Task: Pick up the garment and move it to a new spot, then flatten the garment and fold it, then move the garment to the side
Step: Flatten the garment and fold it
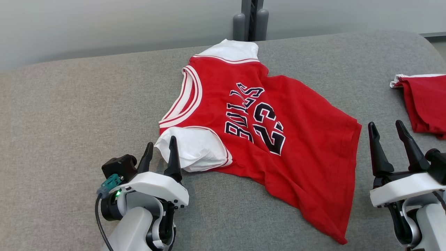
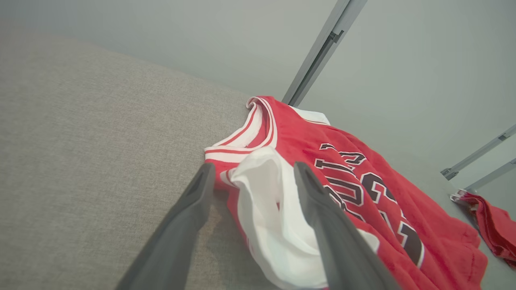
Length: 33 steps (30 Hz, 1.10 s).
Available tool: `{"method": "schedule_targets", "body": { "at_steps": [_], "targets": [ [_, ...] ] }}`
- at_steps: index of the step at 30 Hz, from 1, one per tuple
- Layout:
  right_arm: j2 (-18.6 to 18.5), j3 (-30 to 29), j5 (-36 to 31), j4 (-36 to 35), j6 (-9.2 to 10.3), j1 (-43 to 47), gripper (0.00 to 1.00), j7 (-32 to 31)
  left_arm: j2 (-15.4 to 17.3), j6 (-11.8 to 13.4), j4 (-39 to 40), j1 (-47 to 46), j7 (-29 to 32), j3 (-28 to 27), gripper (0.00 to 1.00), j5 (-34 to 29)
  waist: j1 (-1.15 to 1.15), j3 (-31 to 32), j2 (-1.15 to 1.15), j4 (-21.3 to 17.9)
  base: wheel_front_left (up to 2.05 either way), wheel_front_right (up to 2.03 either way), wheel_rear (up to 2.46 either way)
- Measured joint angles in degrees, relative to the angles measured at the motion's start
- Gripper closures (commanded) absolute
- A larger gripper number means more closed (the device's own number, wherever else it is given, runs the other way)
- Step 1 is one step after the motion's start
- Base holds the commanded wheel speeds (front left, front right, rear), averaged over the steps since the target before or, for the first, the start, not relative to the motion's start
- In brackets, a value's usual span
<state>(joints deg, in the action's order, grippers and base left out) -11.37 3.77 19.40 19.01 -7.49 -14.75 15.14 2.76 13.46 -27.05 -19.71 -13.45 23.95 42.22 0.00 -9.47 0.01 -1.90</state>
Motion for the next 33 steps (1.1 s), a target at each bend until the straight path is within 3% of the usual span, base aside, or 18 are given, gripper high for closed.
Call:
{"method": "schedule_targets", "body": {
  "at_steps": [7, 8, 10, 22, 33],
  "targets": [
    [0.0, 0.1, 0.2, 0.3, 0.00, 0.0, 0.00, 0.0, 0.0, 0.1, -0.3, -0.3, 0.1, 0.3, 0.00, 3.6, 0.00, 0.1, 0.00, -0.1, 0.00, 0.00, 0.00],
    [0.0, 0.2, 0.2, 0.4, 0.00, 0.0, 0.00, 0.0, 0.0, -0.1, -0.3, -0.4, 0.1, 0.3, 0.47, 4.3, 0.00, 0.1, 0.00, -0.1, 0.00, 0.00, 0.00],
    [0.0, 0.3, 0.2, 0.4, -0.01, 0.0, 0.00, 0.0, 0.0, -0.3, -0.5, -0.8, 0.1, 0.6, 0.98, 4.7, 0.00, 0.0, 0.00, -0.1, 0.00, 0.00, 0.00],
    [0.1, 0.4, 0.2, 1.6, -0.01, 1.4, 0.00, 0.0, 1.2, -0.1, 2.7, -0.8, -1.4, -2.1, 1.00, 1.5, 0.00, 0.9, 0.00, 0.6, 0.00, 0.00, 0.00],
    [1.3, -0.2, 0.1, 3.6, -0.01, 3.5, 0.00, 0.0, 4.2, 1.8, 7.1, 7.5, -1.5, -4.6, 1.00, -2.9, 0.00, 3.6, 0.00, 4.8, 0.00, 0.00, 0.00]
  ]
}}
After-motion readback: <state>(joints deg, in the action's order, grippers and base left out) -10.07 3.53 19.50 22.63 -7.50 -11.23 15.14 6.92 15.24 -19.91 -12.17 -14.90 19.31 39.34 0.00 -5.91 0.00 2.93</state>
